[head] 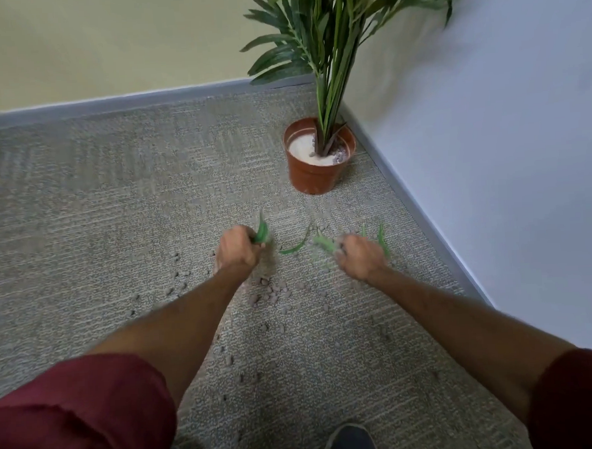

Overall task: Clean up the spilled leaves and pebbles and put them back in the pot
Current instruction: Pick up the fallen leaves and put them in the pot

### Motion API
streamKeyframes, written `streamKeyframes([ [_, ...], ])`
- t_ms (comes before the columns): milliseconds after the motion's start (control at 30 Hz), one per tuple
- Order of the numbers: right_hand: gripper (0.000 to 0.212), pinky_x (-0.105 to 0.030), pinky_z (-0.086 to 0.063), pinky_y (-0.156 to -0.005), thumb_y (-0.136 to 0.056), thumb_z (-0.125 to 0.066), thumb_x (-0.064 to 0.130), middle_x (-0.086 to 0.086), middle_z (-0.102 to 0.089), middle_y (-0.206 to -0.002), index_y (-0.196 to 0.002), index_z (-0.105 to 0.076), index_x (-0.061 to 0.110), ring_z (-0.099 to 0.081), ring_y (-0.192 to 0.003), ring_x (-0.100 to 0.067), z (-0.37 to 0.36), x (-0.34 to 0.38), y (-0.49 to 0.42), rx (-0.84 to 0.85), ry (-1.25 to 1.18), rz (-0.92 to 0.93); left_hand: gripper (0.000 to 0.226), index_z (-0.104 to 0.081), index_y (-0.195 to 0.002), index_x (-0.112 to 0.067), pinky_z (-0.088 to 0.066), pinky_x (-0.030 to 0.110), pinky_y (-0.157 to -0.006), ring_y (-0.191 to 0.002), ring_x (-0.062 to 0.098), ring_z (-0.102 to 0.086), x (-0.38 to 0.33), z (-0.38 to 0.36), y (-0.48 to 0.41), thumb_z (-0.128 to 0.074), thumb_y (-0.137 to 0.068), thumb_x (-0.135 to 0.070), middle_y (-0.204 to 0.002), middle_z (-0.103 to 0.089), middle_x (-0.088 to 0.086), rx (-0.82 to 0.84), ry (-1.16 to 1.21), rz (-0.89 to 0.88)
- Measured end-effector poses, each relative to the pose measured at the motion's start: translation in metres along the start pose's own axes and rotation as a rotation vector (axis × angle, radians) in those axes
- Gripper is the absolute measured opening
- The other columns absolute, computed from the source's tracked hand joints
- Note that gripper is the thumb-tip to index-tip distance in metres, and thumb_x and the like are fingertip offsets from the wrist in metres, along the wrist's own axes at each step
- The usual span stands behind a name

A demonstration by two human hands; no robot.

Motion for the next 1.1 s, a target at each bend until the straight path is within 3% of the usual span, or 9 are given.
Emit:
streamKeyframes([
  [200, 0.018, -0.028, -0.055, -0.058, -0.103, -0.067, 0.018, -0.003, -0.071, -0.084, -0.089, -0.075, 0.012, -0.065, -0.071, -0.017, 0.076, -0.016, -0.064, -0.138, -0.557, -0.225, 0.022, -0.082, -0.106, -0.015, -0.062, 0.034, -0.068, -0.087, 0.017, -0.075, -0.085, 0.037, -0.057, -0.086, -0.089, -0.028, -0.095, -0.079, 0.002, -0.015, 0.126, -0.03],
  [333, 0.01, -0.019, -0.047, -0.046, -0.094, -0.071, 0.007, -0.002, -0.068, -0.076, -0.093, -0.078, 0.0, -0.062, -0.065, -0.014, 0.115, -0.034, -0.108, -0.253, -0.72, -0.365, 0.026, -0.081, -0.104, -0.011, -0.066, 0.043, -0.087, -0.098, 0.022, -0.077, -0.131, 0.048, -0.096, -0.09, -0.085, -0.026, -0.101, -0.08, 0.006, -0.043, 0.212, -0.075],
  [433, 0.011, -0.022, -0.053, -0.046, -0.094, -0.072, 0.007, -0.004, -0.071, -0.072, -0.083, -0.075, 0.007, -0.065, -0.06, -0.015, 0.132, -0.042, -0.142, -0.294, -0.736, -0.403, 0.029, -0.08, -0.105, -0.011, -0.066, 0.041, -0.09, -0.102, 0.022, -0.076, -0.154, 0.049, -0.125, -0.092, -0.083, -0.025, -0.104, -0.079, 0.007, -0.067, 0.255, -0.081],
  [500, 0.006, -0.029, -0.06, -0.058, -0.094, -0.074, 0.009, -0.009, -0.077, -0.087, -0.098, -0.077, 0.006, -0.073, -0.073, -0.021, 0.137, -0.047, -0.165, -0.329, -0.742, -0.417, 0.029, -0.081, -0.105, -0.012, -0.066, 0.04, -0.089, -0.102, 0.021, -0.076, -0.166, 0.047, -0.143, -0.091, -0.082, -0.026, -0.104, -0.079, 0.006, -0.087, 0.279, -0.078],
  [633, 0.03, -0.042, -0.066, -0.089, -0.09, -0.08, 0.018, -0.01, -0.078, -0.111, -0.118, -0.071, 0.01, -0.078, -0.099, -0.028, 0.14, -0.055, -0.202, -0.348, -0.746, -0.465, 0.029, -0.082, -0.106, -0.009, -0.065, 0.032, -0.082, -0.097, 0.02, -0.077, -0.182, 0.034, -0.178, -0.091, -0.083, -0.025, -0.105, -0.08, 0.007, -0.12, 0.276, -0.08],
  [733, 0.046, -0.042, -0.062, -0.097, -0.089, -0.08, 0.027, -0.01, -0.074, -0.125, -0.13, -0.065, 0.012, -0.073, -0.112, -0.03, 0.142, -0.051, -0.222, -0.35, -0.691, -0.465, 0.033, -0.082, -0.11, -0.009, -0.065, 0.035, -0.087, -0.099, 0.02, -0.076, -0.182, 0.027, -0.2, -0.091, -0.084, -0.027, -0.106, -0.08, 0.008, -0.14, 0.234, -0.059],
  [933, 0.049, -0.041, -0.06, -0.093, -0.086, -0.082, 0.033, -0.005, -0.071, -0.114, -0.127, -0.062, 0.015, -0.069, -0.107, -0.03, 0.144, -0.037, -0.244, -0.348, -0.511, -0.414, 0.036, -0.077, -0.117, -0.01, -0.053, 0.021, -0.064, -0.094, 0.017, -0.072, -0.176, 0.018, -0.223, -0.088, -0.087, -0.025, -0.11, -0.077, 0.005, -0.187, 0.178, -0.043],
  [1000, 0.038, -0.038, -0.058, -0.087, -0.087, -0.081, 0.031, 0.001, -0.061, -0.09, -0.117, -0.063, 0.016, -0.062, -0.094, -0.026, 0.142, -0.038, -0.244, -0.362, -0.473, -0.399, 0.039, -0.077, -0.118, -0.01, -0.056, 0.024, -0.073, -0.1, 0.019, -0.074, -0.179, 0.015, -0.225, -0.089, -0.086, -0.028, -0.112, -0.077, 0.006, -0.196, 0.151, -0.046],
  [1100, 0.018, -0.035, -0.054, -0.079, -0.091, -0.077, 0.026, 0.004, -0.058, -0.087, -0.103, -0.065, 0.018, -0.059, -0.086, -0.023, 0.141, -0.041, -0.241, -0.407, -0.428, -0.368, 0.038, -0.077, -0.117, -0.009, -0.063, 0.032, -0.086, -0.102, 0.022, -0.075, -0.186, 0.012, -0.224, -0.087, -0.088, -0.031, -0.109, -0.078, 0.008, -0.19, 0.083, -0.087],
])
Point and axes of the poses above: each hand's wrist, its own y-axis away from the middle knuckle, its own z-axis out of the back of the hand, x = y × z, the point moved 8 cm from there along -y, towards the middle knuckle
